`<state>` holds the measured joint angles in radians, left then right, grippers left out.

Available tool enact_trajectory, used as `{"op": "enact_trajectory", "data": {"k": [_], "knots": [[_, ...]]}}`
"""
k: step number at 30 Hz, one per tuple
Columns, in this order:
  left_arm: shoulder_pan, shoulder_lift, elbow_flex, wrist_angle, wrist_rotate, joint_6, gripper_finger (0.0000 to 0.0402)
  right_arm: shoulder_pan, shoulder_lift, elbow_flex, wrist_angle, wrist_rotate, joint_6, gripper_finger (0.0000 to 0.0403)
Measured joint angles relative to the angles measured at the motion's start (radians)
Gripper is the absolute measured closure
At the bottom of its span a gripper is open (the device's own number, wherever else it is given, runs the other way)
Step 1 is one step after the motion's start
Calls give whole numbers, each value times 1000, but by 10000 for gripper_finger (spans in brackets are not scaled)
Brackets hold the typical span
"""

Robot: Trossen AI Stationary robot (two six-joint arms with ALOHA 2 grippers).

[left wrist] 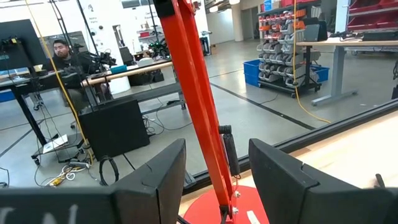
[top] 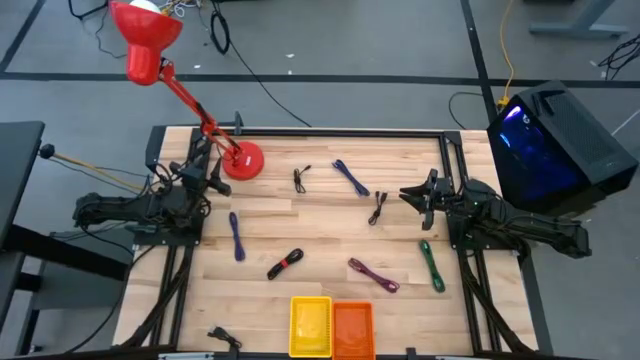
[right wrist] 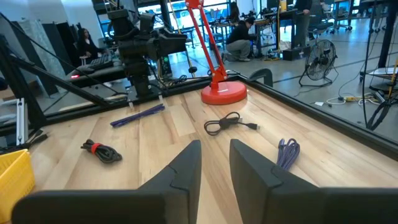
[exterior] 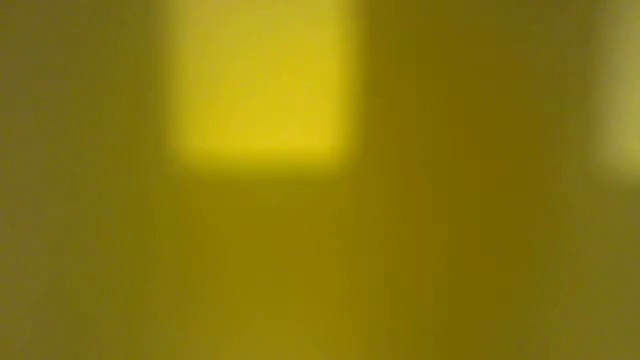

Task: Pick & Place USB Port
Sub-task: Put the bottom blue charger cable into the yellow bin

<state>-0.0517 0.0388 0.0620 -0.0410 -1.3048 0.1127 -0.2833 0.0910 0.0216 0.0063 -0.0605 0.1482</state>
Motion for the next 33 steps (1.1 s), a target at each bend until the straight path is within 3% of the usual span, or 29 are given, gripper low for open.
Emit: {"op": "enact_trajectory", "data": {"k": [10, 17, 19, 21, 25, 28, 33], "knots": [[0, 0, 0, 3, 4, -129, 220, 0, 0, 0, 18, 0, 0, 316], [6, 0, 1, 91, 61, -348, 220, 0, 1, 0, 210, 0, 0, 316], [6, 0, 1, 105, 136, -387, 220, 0, 0, 0, 306, 1, -1, 316], [6, 0, 1, 134, 254, -387, 220, -1, 0, 0, 415, 46, -32, 316], [6, 0, 1, 150, 446, -334, 220, -2, 0, 0, 599, 247, -74, 316], [6, 0, 1, 117, 477, -337, 220, -2, 0, 1, 638, 359, 44, 316], [9, 1, 1, 118, 468, -331, 220, -2, 19, 1, 616, 361, 43, 316]]}}
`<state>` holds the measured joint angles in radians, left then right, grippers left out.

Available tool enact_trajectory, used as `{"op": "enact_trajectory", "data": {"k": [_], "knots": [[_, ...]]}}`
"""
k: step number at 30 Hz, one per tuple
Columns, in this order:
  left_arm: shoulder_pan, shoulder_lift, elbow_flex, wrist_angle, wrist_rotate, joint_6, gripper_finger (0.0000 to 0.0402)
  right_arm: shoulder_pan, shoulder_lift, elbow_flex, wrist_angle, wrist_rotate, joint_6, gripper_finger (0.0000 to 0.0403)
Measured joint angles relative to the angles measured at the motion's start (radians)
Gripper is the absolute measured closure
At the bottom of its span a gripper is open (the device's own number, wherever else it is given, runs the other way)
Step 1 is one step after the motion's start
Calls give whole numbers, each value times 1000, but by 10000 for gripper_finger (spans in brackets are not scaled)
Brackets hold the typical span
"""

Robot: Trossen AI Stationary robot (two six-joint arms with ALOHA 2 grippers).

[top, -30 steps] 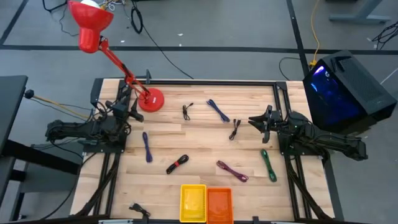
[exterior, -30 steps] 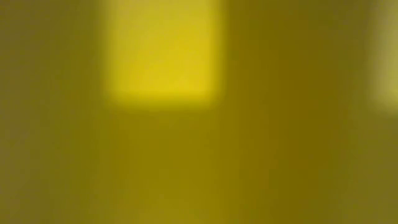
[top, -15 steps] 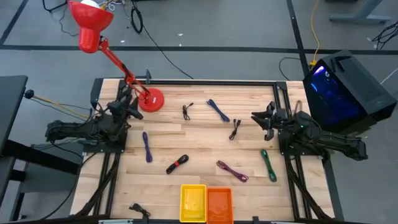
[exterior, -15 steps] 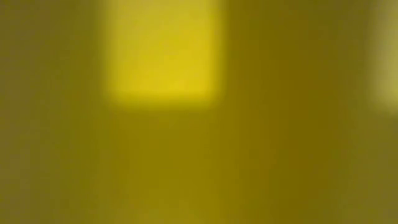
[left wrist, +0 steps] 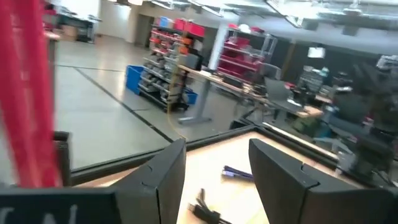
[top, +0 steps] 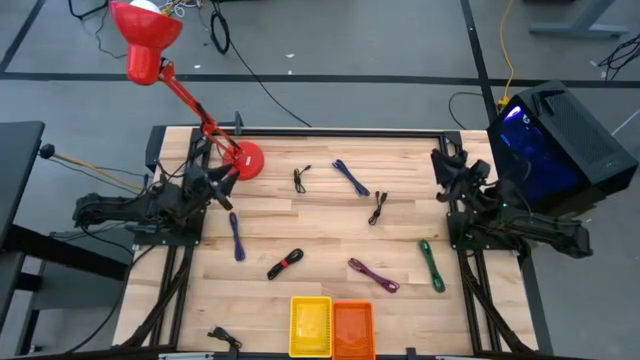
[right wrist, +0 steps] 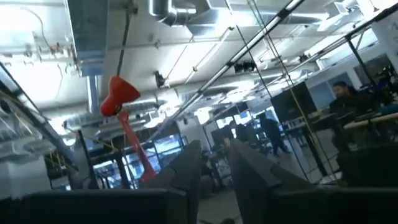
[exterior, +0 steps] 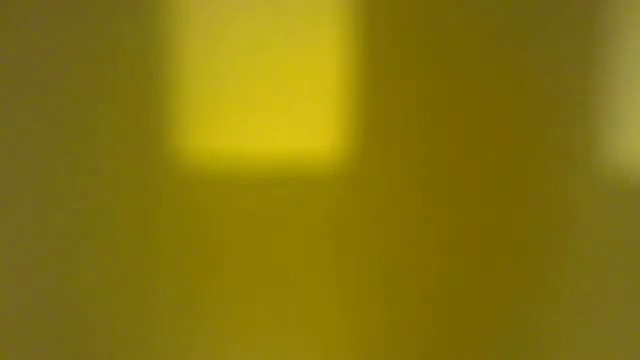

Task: Pick & Place USB Port
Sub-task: Put the bottom blue charger cable into the yellow bin

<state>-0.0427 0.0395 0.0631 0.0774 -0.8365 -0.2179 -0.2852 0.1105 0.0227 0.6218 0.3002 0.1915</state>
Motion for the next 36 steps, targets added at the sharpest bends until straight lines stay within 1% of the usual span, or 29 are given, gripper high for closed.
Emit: {"op": "enact_trajectory", "data": {"k": [3, 5, 8, 10, 12, 14, 18, 20, 21, 23, 27, 29, 31, 34, 36], "knots": [[1, 0, 0, -3, -14, -37, 220, 0, 22, 0, -10, -1, -42, 316], [1, 14, 0, -15, -13, -40, 220, 0, 39, 0, -11, 22, -66, 316], [1, 45, 0, -38, -13, -100, 220, 0, 61, 0, -8, 58, -33, 316], [1, 76, 0, -35, 1, -155, 220, -1, 76, 0, -9, 35, -30, 316], [1, 107, 0, -39, 19, -204, 220, -2, 94, 0, 10, -24, -38, 316], [1, 149, 0, -40, 75, -224, 220, -1, 110, 0, 19, -69, -42, 316], [20, 258, 45, -95, 204, -250, 220, -2, 147, 0, 20, -77, -54, 316], [35, 328, 94, -170, 270, -274, 220, -1, 165, 0, 22, -79, -54, 316], [41, 371, 129, -234, 306, -281, 220, -2, 174, 0, 21, -81, -54, 316], [53, 465, 218, -393, 353, -302, 220, -1, 191, 0, 22, -81, -55, 316], [68, 665, 389, -776, 386, -365, 220, -1, 215, 0, 21, -82, -55, 316], [68, 740, 435, -843, 415, -397, 220, -1, 221, -1, 21, -82, -58, 316], [68, 808, 462, -865, 465, -416, 220, -2, 225, -1, 21, -82, -65, 316], [68, 908, 462, -904, 595, -462, 220, -2, 225, -1, 21, -82, -70, 316], [68, 977, 464, -937, 662, -506, 220, -2, 225, -1, 22, -82, -72, 316]]}}
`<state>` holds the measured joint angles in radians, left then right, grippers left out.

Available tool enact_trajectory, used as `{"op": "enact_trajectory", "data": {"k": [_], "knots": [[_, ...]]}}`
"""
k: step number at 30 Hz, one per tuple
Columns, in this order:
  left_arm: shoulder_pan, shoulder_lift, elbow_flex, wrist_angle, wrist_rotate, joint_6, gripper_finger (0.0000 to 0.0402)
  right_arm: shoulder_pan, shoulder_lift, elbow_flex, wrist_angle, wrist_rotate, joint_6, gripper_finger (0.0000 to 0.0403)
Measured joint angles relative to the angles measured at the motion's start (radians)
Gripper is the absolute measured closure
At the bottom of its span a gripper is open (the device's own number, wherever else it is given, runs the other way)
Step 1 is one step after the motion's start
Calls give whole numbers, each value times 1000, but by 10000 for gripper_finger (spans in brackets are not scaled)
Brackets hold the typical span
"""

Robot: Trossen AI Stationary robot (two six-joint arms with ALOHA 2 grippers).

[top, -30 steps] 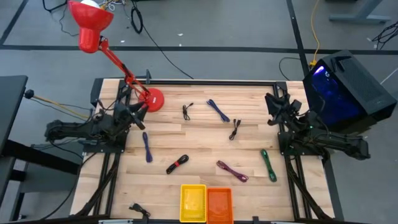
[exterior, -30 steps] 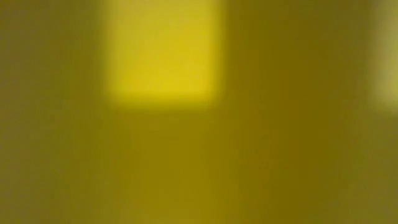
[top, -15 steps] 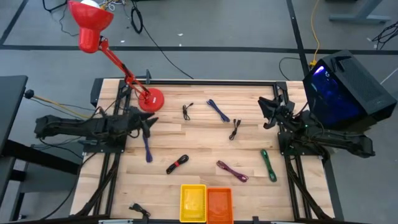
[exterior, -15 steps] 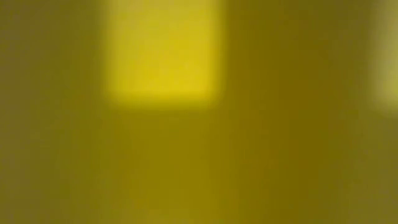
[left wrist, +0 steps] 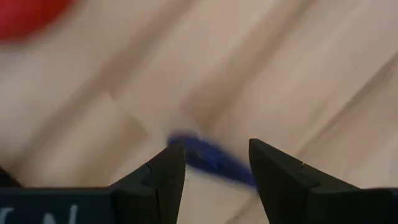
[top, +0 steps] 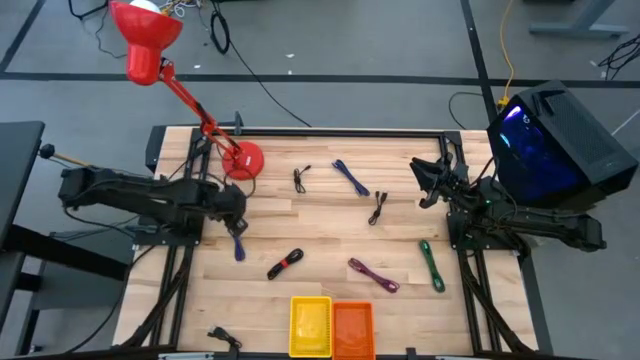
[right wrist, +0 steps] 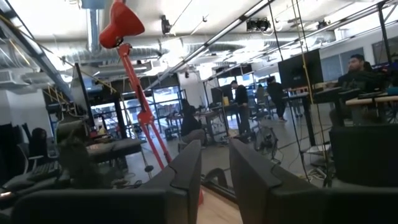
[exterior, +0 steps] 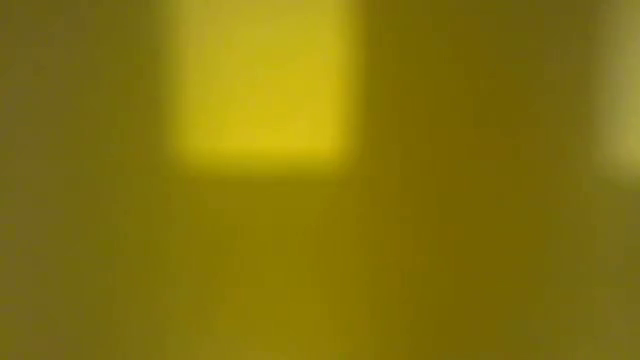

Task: Pick & Place USB Port
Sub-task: Put the bottom blue charger cable into the yellow bin

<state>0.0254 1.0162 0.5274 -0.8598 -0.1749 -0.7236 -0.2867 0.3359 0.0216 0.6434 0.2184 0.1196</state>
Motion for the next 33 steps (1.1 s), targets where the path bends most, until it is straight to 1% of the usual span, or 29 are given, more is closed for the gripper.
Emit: {"op": "enact_trajectory", "data": {"k": [4, 9, 16, 19, 22, 28, 33], "knots": [[0, 121, -1, -85, 66, -79, 220, 0, 0, 0, -4, 0, -4, 316], [0, 186, -1, -53, 111, -84, 220, 0, 0, 0, -20, -2, -31, 316], [0, 193, -1, 19, 167, -149, 220, 0, 0, 0, -44, -2, -44, 316], [0, 193, -1, 33, 207, -157, 220, 0, 0, 0, -63, -2, -60, 316], [0, 193, -1, 35, 216, -182, 220, 0, 0, 0, -77, -2, -72, 316], [1, 193, -1, 91, 241, -190, 220, 0, 0, 0, -84, -2, -76, 316], [18, 193, -1, 102, 269, -188, 220, 0, 0, 0, -85, -1, -77, 316]]}}
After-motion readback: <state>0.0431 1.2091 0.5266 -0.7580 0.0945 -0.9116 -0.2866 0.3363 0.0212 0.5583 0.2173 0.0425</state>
